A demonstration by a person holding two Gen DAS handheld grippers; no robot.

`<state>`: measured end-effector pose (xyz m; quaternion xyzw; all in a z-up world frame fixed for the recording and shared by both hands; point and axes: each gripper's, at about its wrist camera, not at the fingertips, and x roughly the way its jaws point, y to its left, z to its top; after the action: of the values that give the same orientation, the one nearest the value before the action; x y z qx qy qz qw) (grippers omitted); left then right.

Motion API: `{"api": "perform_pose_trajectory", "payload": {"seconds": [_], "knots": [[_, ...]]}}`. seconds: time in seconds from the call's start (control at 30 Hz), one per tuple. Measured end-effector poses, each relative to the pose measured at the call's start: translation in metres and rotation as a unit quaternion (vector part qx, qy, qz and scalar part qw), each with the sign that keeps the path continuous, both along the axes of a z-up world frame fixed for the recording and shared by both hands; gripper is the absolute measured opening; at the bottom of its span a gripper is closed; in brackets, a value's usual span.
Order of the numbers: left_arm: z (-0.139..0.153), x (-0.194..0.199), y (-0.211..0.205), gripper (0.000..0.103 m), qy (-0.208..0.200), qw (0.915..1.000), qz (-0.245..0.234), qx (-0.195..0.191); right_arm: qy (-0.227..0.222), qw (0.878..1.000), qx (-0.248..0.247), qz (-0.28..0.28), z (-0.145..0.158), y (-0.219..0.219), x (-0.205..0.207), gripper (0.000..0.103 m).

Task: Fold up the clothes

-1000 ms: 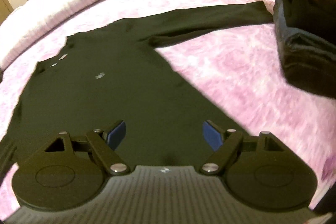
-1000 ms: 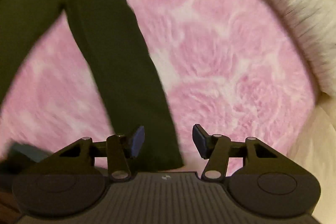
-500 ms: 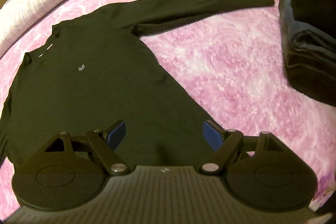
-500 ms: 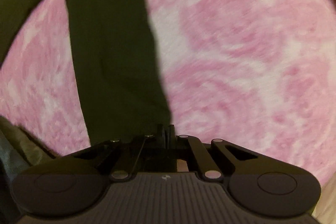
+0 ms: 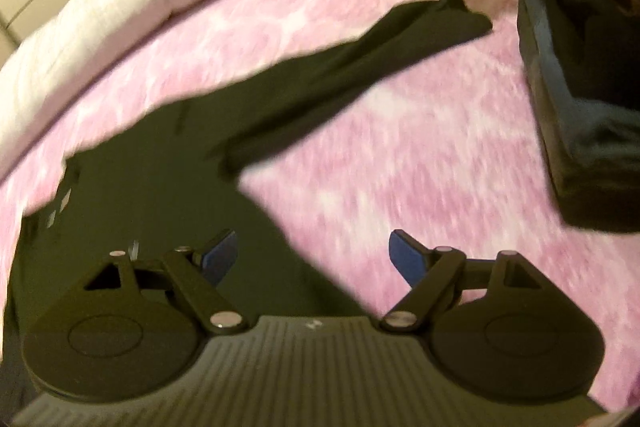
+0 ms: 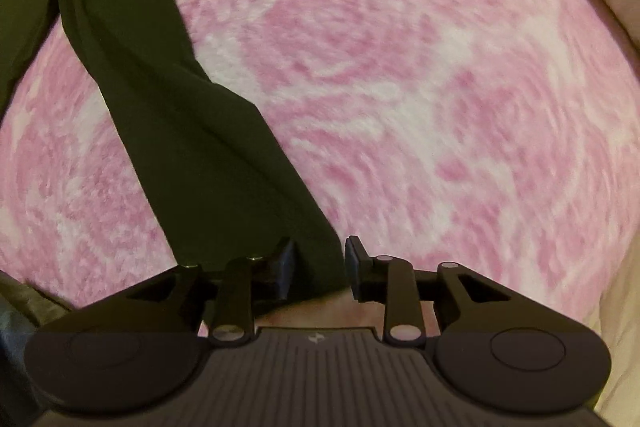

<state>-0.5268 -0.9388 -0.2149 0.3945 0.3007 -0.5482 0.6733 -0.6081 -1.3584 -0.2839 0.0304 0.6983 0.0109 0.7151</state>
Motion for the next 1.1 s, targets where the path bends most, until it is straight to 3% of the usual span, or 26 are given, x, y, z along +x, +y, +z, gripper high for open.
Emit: {"api": "perform_pose_trajectory", "payload": {"seconds": [0.2,0.43,0.53,0.63,0.7,0.73,0.9,0.97,1.1], "knots": [[-0.004,-0.004,-0.055,0.080,-0.008,0.9983,-0.050,-0.031,0.019,0.994,0.082,-0.064,-0.004,-0.020,-0.024,0.031],[-0.012,-0.016,-0.082,0.081,0.002,0.9968,-0.072,-0.035,-0.022,0.978,0.158,-0.134,-0.011,-0.038,-0.031,0.027],[-0.014,-0.019,-0.084,0.081,0.003,0.9965,-0.078,-0.030,-0.036,0.974,0.169,-0.149,-0.012,-0.042,-0.033,0.027],[-0.014,-0.020,-0.085,0.081,0.003,0.9964,-0.080,-0.026,-0.060,0.957,0.214,-0.187,-0.013,-0.052,-0.036,0.024],[-0.014,-0.018,-0.085,0.081,0.002,0.9967,-0.077,-0.026,-0.062,0.953,0.226,-0.195,-0.013,-0.056,-0.035,0.008],[-0.014,-0.017,-0.085,0.081,0.002,0.9968,-0.075,-0.025,-0.069,0.946,0.240,-0.206,-0.012,-0.059,-0.035,0.006],[-0.015,-0.014,-0.085,0.081,0.002,0.9971,-0.071,-0.024,-0.147,0.907,0.252,-0.305,0.003,-0.088,-0.043,0.006],[-0.016,-0.015,-0.084,0.081,0.003,0.9970,-0.074,-0.024,-0.163,0.901,0.249,-0.316,0.005,-0.091,-0.043,0.008],[-0.018,-0.018,-0.080,0.081,0.007,0.9969,-0.075,-0.023,-0.135,0.924,0.245,-0.261,-0.002,-0.074,-0.039,0.024]]}}
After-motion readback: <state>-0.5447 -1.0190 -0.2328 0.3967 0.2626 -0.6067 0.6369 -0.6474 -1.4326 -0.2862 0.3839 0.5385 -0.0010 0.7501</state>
